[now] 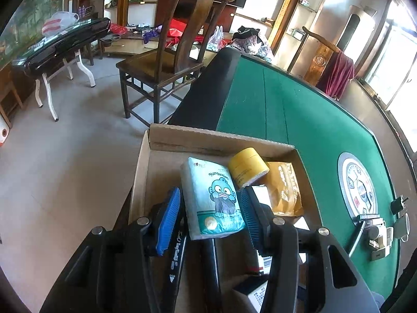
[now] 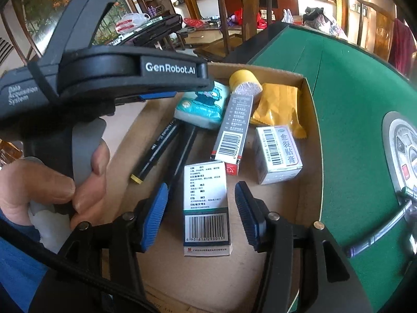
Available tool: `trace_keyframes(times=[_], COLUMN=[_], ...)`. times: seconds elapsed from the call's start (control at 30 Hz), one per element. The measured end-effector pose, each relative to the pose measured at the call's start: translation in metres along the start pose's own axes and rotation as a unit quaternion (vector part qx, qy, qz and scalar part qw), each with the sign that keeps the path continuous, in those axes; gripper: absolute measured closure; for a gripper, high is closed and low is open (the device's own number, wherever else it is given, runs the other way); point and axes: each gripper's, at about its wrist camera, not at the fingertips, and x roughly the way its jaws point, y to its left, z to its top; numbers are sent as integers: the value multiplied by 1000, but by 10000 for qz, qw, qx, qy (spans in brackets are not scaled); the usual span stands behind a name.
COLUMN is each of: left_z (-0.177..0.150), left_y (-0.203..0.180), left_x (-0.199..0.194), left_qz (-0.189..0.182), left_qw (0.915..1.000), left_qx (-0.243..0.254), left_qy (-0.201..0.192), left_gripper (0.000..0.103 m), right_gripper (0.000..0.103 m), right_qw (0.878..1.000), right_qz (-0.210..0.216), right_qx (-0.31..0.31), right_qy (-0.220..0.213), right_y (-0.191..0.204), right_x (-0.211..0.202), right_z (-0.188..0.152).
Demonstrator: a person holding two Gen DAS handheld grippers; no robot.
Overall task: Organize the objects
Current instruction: 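Lower the tissue pack and white box into the tray and open both tools, then grasp a black marker with the left tool while the right tool grasps a small white box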
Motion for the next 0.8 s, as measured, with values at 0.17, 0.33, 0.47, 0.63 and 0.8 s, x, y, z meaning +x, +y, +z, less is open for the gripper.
trace_keyframes(times=[0.17,0.33,0.47,0.63,0.8], left_z=[-4,-10,-19,-36,-59], left_y=[-4,-15,-34,-75,-131], left_x=[-10,-23,-37,-52,-55], left_qz=[-6,-52,-163,-401,-709], left_qw=[9999,9998,9992,9963,9897], left_qx=[19,120,295,714,1234], left_qy=[-101,-149,-217,-252,-140], left_gripper=[51,51,51,51,51], right_gripper=[50,50,50,50,49], right_qw=[9998,9990,9983,9967,9936], right_qz=[148,272,298,137,-1], right_qx=[19,60,65,97,441], right_qy=[-159,-336,-487,-798,-1042], right_y=[-7,-27,-46,-87,-145], right_x=[-28,-40,-57,-95,-136], right_z=[-10,-9,-15,-34,-58])
